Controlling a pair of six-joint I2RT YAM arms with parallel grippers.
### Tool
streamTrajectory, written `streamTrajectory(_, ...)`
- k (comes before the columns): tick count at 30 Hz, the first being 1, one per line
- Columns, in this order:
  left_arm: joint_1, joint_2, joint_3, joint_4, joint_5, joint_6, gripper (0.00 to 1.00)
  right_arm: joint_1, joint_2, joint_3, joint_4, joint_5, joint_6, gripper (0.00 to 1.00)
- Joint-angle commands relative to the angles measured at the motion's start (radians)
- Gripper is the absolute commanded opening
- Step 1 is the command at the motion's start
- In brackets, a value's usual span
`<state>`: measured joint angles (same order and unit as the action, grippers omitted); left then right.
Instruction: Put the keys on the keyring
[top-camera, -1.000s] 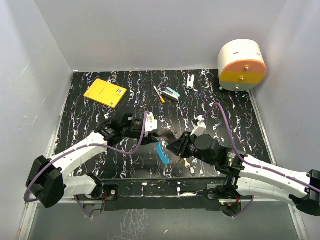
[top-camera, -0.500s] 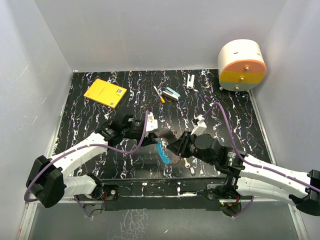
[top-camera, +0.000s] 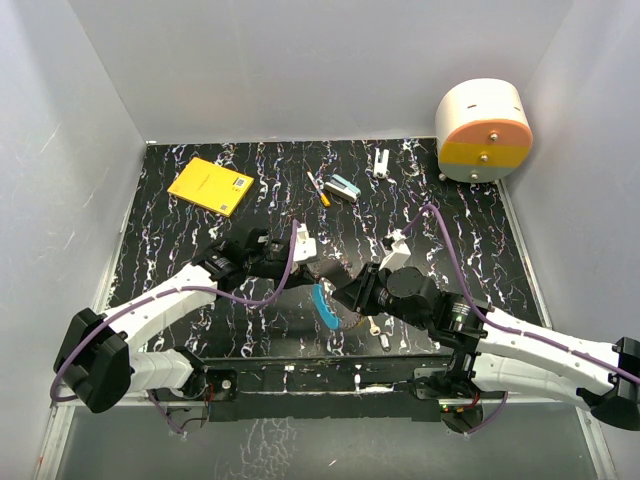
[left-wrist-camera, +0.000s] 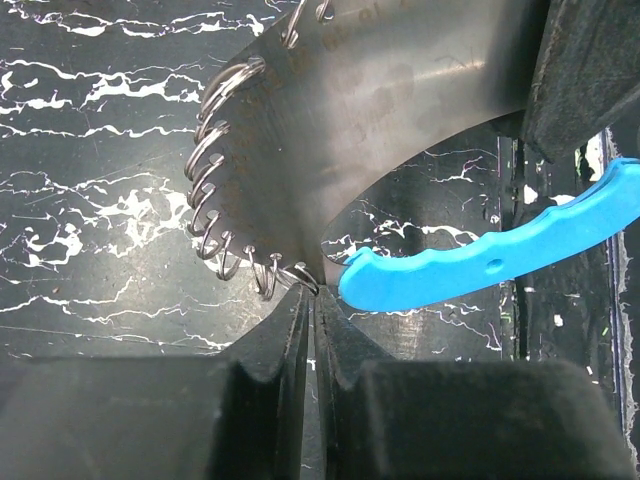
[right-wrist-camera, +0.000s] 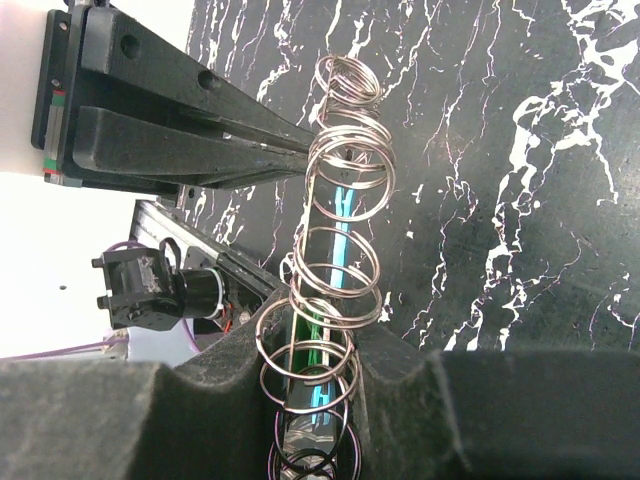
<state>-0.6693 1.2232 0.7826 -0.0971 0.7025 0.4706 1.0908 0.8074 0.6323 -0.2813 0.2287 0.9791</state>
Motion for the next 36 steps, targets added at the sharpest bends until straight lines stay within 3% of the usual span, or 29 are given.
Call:
streamTrajectory(1,-0.002,-0.003,0.03,-0.002,0.059,-0.007,0.0,0.002,-0.004,0.072,0.114,-0.009,-0.006,0.08)
streamTrajectory(11,-0.002,-0.005,0.075,-0.099,0.05,0.075,0.0,0.001,-0.047,0.035,0.087,0.027,0.01,0.08)
streamTrajectory(20,-0.001,0.053,0.191,-0.336,0.191,0.13,0.0,0.001,-0.028,0.053,-0.049,0.093,-0.001,0.08)
streamTrajectory(29,0.0,0.16,0.342,-0.58,0.294,0.104,0.0,0.002,-0.076,0.079,-0.125,0.111,-0.109,0.08)
streamTrajectory(36,0.017,0.261,0.501,-0.721,0.319,0.109,0.0,0.001,-0.056,0.123,-0.131,0.039,-0.224,0.08)
